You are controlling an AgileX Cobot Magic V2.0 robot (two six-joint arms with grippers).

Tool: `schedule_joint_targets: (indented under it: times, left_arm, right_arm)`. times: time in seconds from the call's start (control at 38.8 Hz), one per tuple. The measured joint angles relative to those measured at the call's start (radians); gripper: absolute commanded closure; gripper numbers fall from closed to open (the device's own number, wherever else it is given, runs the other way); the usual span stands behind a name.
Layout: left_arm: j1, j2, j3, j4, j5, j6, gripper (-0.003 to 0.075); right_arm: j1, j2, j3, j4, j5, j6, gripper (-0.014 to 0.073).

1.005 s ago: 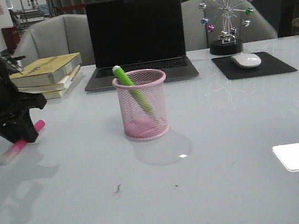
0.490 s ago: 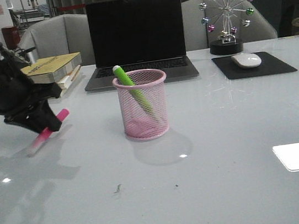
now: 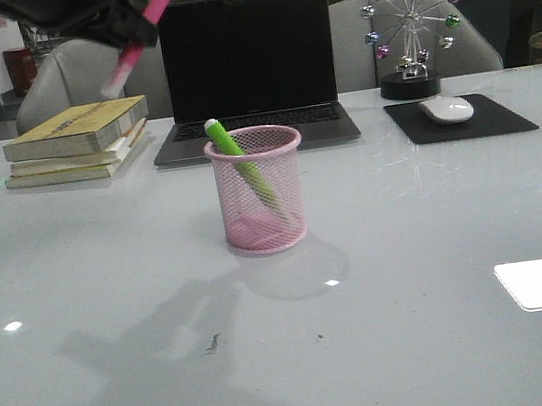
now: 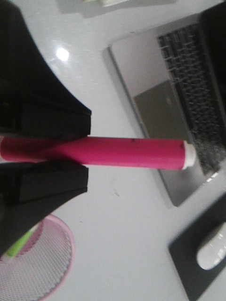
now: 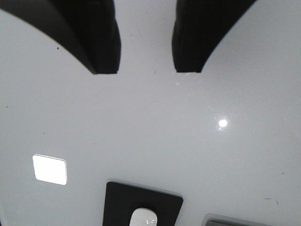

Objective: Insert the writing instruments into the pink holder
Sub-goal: 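Lift the pink highlighter and swing it toward the holder, then lower the pink highlighter into the holder and open the left gripper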

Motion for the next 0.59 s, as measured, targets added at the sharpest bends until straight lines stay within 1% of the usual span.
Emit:
schedule_joint_targets:
  times: [0.1, 0.21, 0.28, 0.39, 0.46, 0.54, 0.59]
  left_arm:
    - [-0.072, -0.026, 0.0, -0.021, -0.113, 0.053, 0.0621]
    - [-0.149, -0.031, 0.005, -0.041, -0.239, 0.07, 0.0621]
    - [-0.203, -0.031, 0.038, -0.055, -0.367, 0.072, 0.0621]
    - [-0.267, -0.031, 0.121, -0.068, -0.576, 0.041, 0.0621]
    - [-0.307, -0.031, 0.188, -0.072, -0.705, -0.014, 0.0621]
    - [-0.347, -0.031, 0.274, -0.043, -0.841, -0.139, 0.0621]
    - [-0.363, -0.031, 0.326, 0.03, -0.898, -0.278, 0.0621]
  right_arm:
    - [0.0, 0.0, 0.0, 0.0, 0.0, 0.0, 0.0199]
    - [0.0, 0.0, 0.0, 0.0, 0.0, 0.0, 0.0199]
    - [0.0, 0.0, 0.0, 0.0, 0.0, 0.0, 0.0199]
    - [0.0, 0.0, 0.0, 0.0, 0.0, 0.0, 0.0199]
    - [0.0, 0.0, 0.0, 0.0, 0.0, 0.0, 0.0199]
    - [0.0, 0.0, 0.0, 0.0, 0.0, 0.0, 0.0199]
    - [0.0, 0.0, 0.0, 0.0, 0.0, 0.0, 0.0199]
